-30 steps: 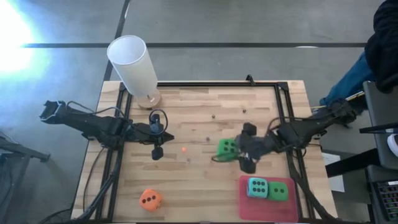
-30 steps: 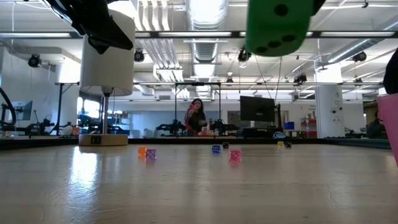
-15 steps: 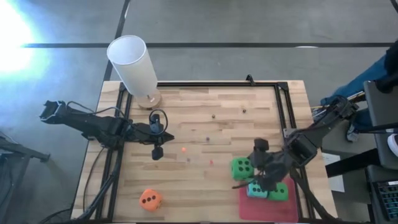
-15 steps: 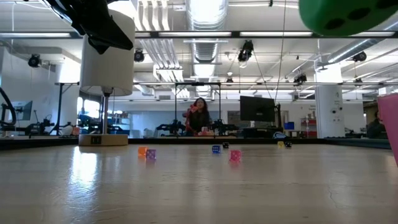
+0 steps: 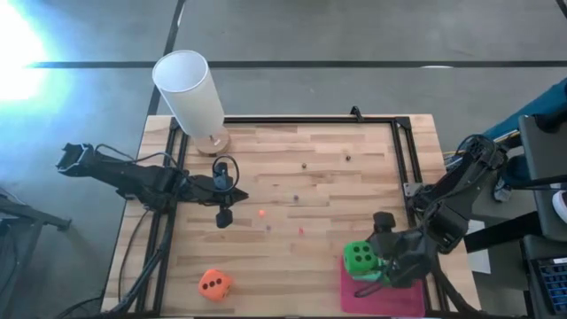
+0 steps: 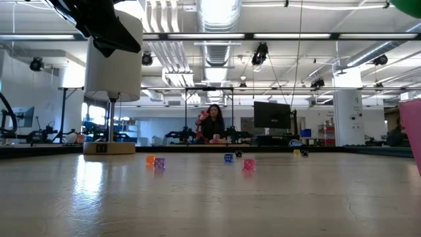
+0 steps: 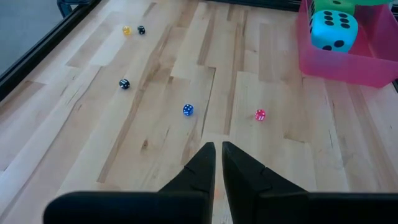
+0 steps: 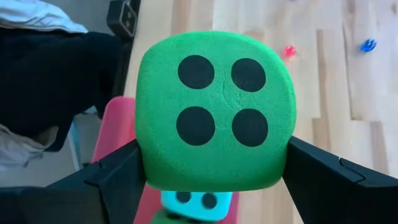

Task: Pick & Place Dice
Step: Put the large green die into the bin

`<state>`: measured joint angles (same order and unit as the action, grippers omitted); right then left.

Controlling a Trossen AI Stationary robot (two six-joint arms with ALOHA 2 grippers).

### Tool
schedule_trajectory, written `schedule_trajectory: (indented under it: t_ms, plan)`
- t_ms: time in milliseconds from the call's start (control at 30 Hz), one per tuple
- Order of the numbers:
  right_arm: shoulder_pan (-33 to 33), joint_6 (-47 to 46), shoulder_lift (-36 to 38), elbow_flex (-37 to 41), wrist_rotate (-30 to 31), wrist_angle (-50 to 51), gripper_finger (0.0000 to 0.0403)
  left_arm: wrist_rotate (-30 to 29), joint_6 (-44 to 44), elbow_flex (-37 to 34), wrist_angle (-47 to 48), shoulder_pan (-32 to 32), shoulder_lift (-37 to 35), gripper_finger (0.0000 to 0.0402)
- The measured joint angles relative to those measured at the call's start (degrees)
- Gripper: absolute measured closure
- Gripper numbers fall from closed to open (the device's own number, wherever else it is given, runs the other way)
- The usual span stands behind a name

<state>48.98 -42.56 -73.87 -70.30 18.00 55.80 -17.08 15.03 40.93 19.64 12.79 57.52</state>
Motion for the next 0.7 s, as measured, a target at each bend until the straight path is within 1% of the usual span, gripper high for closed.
schedule_trajectory:
  t_ms: [167, 467, 700]
  plan:
    - [2.95, -4.08, 0.00, 0.00, 0.01, 2.60, 0.0091, 0.01, 0.00, 0.00, 0.00, 0.00, 0.00, 0.0366]
    - [10.04, -14.63, 0.00, 0.00, 0.46, 7.61, 0.0092, 0.02, 0.00, 0.00, 0.00, 0.00, 0.00, 0.0366]
    - [15.92, -23.06, -0.05, 0.00, 2.16, 10.09, 0.0092, 0.00, 0.00, 0.00, 0.00, 0.00, 0.00, 0.0366]
